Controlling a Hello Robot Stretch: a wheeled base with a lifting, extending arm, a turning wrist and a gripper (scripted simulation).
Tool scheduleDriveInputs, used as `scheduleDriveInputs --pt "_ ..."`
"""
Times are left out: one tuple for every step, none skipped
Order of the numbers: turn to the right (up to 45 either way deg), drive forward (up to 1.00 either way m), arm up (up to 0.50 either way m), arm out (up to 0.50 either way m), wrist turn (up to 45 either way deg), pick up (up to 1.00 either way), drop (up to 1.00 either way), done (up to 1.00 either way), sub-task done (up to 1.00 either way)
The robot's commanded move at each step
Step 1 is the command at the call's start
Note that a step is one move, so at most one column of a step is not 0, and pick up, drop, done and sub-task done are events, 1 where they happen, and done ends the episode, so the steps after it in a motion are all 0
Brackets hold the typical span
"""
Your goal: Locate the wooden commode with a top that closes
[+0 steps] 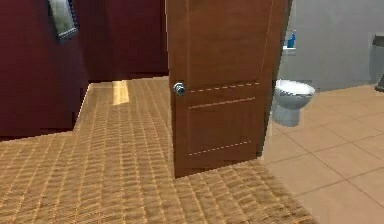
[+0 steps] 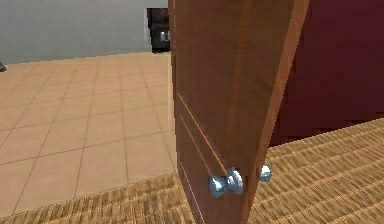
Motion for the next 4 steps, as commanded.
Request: scheduleDriveInputs --pt "3.0 0.00 0.00 0.00 0.0 0.00 0.00 0.00 0.00" --pt "0.0 0.25 0.00 0.00 0.0 0.00 0.00 0.00 0.00" --pt "45.0 0.00 0.00 0.00 0.0 0.00 0.00 0.00 0.00" --pt "21.0 0.00 0.00 0.00 0.0 0.00 0.00 0.00 0.00"
